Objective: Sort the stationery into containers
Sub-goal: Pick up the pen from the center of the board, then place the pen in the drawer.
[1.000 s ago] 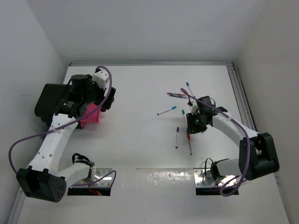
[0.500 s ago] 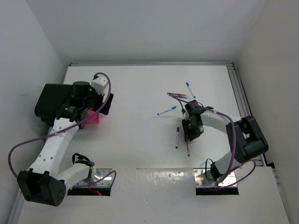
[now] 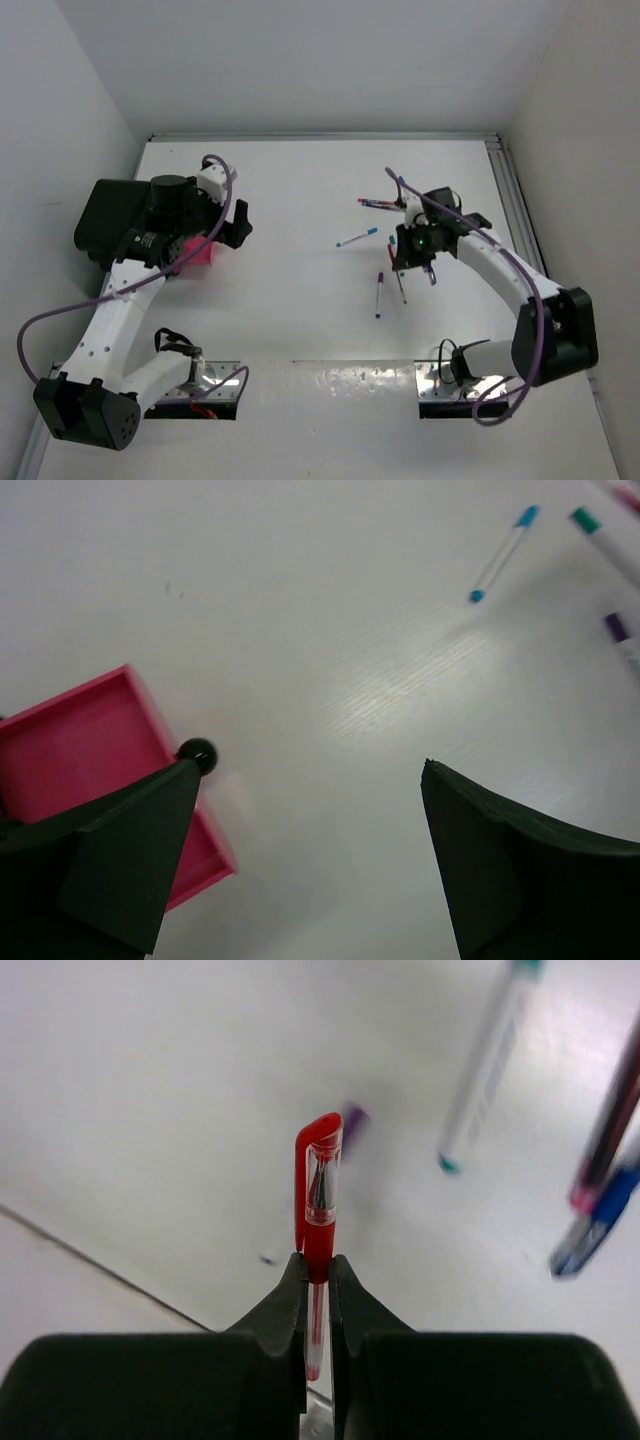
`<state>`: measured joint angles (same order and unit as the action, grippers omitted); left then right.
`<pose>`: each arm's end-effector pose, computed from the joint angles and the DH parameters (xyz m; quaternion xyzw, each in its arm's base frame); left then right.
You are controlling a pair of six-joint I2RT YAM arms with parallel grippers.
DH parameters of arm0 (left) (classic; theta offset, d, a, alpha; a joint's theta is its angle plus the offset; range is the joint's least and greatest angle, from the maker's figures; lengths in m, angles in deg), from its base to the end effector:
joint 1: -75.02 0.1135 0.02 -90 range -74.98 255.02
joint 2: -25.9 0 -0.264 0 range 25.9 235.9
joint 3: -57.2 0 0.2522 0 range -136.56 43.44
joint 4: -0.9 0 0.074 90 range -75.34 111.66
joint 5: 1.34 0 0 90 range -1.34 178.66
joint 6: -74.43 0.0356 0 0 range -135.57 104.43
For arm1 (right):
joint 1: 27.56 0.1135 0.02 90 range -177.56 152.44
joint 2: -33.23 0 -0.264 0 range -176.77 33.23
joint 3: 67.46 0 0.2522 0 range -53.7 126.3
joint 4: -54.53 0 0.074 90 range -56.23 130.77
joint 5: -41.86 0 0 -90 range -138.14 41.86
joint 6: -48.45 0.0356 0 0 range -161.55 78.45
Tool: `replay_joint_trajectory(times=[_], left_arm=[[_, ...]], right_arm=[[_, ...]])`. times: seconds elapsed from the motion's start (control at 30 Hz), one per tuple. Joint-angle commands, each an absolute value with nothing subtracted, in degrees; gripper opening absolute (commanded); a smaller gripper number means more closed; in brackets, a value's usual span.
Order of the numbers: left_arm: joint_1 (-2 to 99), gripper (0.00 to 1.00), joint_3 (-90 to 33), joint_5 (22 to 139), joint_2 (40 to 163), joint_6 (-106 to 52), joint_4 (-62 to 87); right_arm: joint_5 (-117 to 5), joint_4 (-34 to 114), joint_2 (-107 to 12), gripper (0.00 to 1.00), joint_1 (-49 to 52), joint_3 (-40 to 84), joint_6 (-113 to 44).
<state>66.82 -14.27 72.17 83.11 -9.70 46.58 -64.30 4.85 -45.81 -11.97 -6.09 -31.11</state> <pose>0.2101 -0.0405 0.3412 0.1753 0.8480 -0.1349 0.4815 0.2398 0.0772 0.1963 -0.0712 0.9686 0.1781 0.1584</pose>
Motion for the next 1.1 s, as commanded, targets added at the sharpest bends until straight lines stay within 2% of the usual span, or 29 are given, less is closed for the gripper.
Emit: replay_joint_trajectory(times=[0.0, 0.03, 0.13, 0.23, 0.33, 0.5, 0.87, 0.97, 1.07], left_arm=[[67.29, 0.99, -15.10, 58.54, 81.27, -14.41, 42.09], [67.29, 0.99, -13.61, 52.25, 80.92, -17.13, 40.43], [66.85, 0.99, -8.88, 43.52, 80.40, -29.42, 29.46], [66.15, 0.97, -5.78, 40.94, 80.48, -42.26, 16.71], [64.39, 0.88, -4.37, 41.28, 80.66, -46.24, 9.31], [60.35, 0.86, -3.50, 44.54, 80.48, -44.31, 10.09], [58.06, 0.81, -2.79, 48.14, 81.62, -42.47, 12.02], [57.97, 0.74, -3.14, 48.05, 81.97, -42.20, 12.02], [58.06, 0.49, -3.31, 47.35, 82.15, -41.50, 12.37]], right_arm=[[-79.31, 10.24, -40.07, 0.00, -10.69, 3.15, -31.98], [-81.69, 13.06, -39.11, 0.00, -9.73, 4.38, -27.44], [-82.15, 23.52, -38.75, 0.00, -4.02, 5.71, -19.61], [-81.01, 31.70, -39.98, 0.00, 0.82, 6.94, -12.23], [-78.64, 36.98, -42.96, 0.00, 2.93, 9.56, -4.49], [-78.37, 40.33, -49.11, 0.00, 4.16, 15.10, 3.61], [-78.19, 46.39, -56.68, 0.00, 9.96, 22.41, 8.81], [-78.28, 46.57, -57.82, 0.00, 10.93, 23.29, 8.90], [-78.37, 47.01, -58.61, 0.00, 11.46, 23.73, 9.25]])
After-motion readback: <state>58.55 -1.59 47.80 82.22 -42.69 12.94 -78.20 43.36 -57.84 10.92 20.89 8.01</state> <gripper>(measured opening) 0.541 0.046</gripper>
